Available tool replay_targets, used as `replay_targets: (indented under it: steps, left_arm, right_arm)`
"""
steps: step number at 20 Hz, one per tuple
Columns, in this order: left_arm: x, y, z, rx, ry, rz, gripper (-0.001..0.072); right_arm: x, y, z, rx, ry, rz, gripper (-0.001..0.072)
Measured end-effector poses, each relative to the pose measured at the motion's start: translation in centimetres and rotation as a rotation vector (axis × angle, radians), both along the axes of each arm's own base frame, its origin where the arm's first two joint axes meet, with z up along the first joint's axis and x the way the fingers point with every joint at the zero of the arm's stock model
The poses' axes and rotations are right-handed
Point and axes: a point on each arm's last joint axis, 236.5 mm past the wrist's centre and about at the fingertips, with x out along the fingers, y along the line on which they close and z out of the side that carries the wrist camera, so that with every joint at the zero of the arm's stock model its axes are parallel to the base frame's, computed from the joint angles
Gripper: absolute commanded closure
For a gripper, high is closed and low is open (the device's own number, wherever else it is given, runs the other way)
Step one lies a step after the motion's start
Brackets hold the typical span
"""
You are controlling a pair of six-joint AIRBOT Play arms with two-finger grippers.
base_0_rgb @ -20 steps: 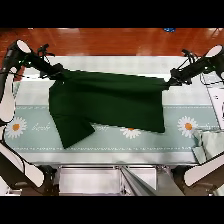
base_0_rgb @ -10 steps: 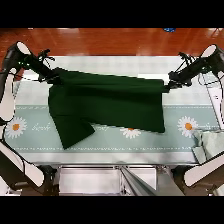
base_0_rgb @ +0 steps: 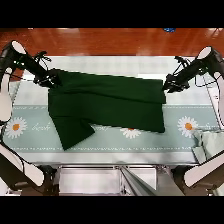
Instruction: Fold the shirts.
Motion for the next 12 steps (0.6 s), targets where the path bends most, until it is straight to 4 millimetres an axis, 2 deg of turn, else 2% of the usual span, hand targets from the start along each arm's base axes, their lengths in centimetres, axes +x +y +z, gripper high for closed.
replay_targets:
  steps: [3,6,7,9,12]
  left_arm:
    - [-2.0,2.6,2.3,0.022,0.012,0.047,0.0197]
    - [-6.0,5.9,3.5,0.024,0.034,0.153,0.0198]
    - [-7.7,6.8,3.5,0.007,0.035,0.206,0.0198]
    - [-11.2,7.2,2.9,-0.066,0.03,0.298,0.0197]
    - [-15.3,5.9,0.7,-0.177,0.015,0.416,0.0197]
  right_arm:
    - [-0.7,-2.7,2.6,-0.053,-0.038,-0.066,0.0299]
    - [-3.3,-5.1,4.5,-0.083,-0.091,-0.161,0.0299]
    - [-4.6,-5.3,4.6,-0.077,-0.103,-0.193,0.0299]
    - [-7.4,-4.9,4.6,-0.038,-0.146,-0.251,0.0299]
    - [-11.0,-2.8,4.0,0.054,-0.223,-0.338,0.0299]
